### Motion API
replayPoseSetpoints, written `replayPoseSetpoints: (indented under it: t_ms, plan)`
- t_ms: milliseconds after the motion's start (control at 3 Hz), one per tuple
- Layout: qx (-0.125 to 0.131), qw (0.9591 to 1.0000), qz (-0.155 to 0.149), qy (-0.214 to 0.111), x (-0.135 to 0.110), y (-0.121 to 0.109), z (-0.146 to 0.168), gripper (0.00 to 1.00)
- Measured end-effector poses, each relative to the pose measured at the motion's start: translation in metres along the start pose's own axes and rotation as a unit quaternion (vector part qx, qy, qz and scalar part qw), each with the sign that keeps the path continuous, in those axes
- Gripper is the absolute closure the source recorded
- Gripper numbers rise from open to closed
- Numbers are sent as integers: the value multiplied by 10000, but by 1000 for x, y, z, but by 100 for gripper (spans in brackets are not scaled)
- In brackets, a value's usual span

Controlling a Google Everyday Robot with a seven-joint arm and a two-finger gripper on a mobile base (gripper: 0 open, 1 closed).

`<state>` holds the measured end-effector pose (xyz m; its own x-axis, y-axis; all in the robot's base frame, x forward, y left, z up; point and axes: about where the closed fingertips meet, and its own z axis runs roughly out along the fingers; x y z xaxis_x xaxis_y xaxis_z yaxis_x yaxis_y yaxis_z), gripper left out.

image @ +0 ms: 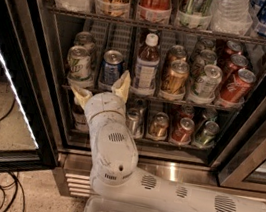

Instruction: Pick pepsi can from middle shelf of fridge

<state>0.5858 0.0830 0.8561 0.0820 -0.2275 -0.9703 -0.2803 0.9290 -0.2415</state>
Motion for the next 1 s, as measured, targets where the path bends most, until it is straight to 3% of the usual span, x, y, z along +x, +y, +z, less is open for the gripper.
replayPoseSetpoints:
  t_ms: [333, 1000]
  plan:
    - [181, 9998, -25, -39, 4, -5, 3, 14]
    - [270, 9993, 189, -182, 6, -8, 22, 25]
